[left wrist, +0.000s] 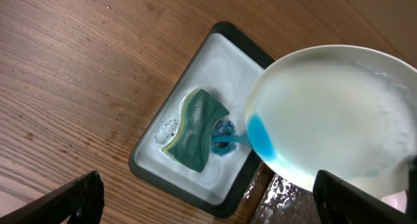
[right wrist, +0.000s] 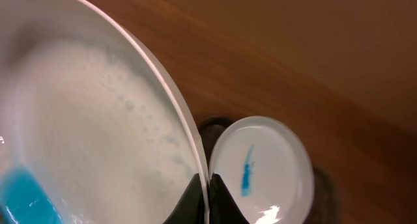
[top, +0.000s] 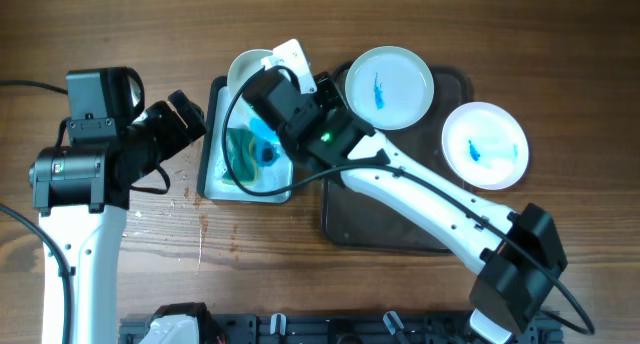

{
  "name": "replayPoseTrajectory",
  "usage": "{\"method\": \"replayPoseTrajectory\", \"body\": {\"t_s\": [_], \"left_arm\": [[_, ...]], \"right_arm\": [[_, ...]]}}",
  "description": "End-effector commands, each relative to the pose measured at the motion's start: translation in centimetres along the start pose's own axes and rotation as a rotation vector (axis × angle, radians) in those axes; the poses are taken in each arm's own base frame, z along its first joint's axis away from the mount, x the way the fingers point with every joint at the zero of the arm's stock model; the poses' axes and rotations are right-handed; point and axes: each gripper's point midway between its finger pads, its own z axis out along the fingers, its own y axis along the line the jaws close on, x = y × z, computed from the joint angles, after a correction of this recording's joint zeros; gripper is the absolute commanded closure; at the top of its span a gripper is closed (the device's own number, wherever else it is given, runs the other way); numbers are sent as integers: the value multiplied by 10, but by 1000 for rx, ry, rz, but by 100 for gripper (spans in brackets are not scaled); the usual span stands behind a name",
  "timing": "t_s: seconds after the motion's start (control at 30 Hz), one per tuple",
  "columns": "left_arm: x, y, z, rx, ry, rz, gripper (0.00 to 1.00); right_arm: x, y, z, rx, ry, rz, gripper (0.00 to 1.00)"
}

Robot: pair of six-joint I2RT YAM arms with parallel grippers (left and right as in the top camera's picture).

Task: Clean dirty plates on tray and stack at the side
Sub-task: 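Lift the right plate with the right gripper and tilt it over the sponge tray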

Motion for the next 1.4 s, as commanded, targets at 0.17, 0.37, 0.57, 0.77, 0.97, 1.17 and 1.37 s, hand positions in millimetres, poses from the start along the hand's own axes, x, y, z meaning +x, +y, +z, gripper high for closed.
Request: {"method": "replayPoseTrajectory", "body": {"t_s": [0.17,0.37,0.57,0.77,0.97,1.17,1.37], "left_arm": [[-5,-2,-7,14,-21,-3,0],[-5,-2,-7,14,-21,-3,0],[-5,-2,-7,14,-21,-3,0],[-5,-2,-7,14,-21,-3,0],[-5,-2,-7,14,-21,-3,0],[-5,-2,-7,14,-21,-3,0],[-5,-2,-7,14,-21,-3,0]], "right_arm": [[-28,-21,-37,212,-114,-71,96],[-36,-16,-56,279,-158,-123,96],[-43,-8,-66,283,-188,-173,95],[-49,-7,-68,294,-206,-192,96],[-51,-9,-69,303,-209,-193,96],[-51,-11,-70,313,-210,-190,96],[-51,-11,-70,313,-210,-191,96]]}}
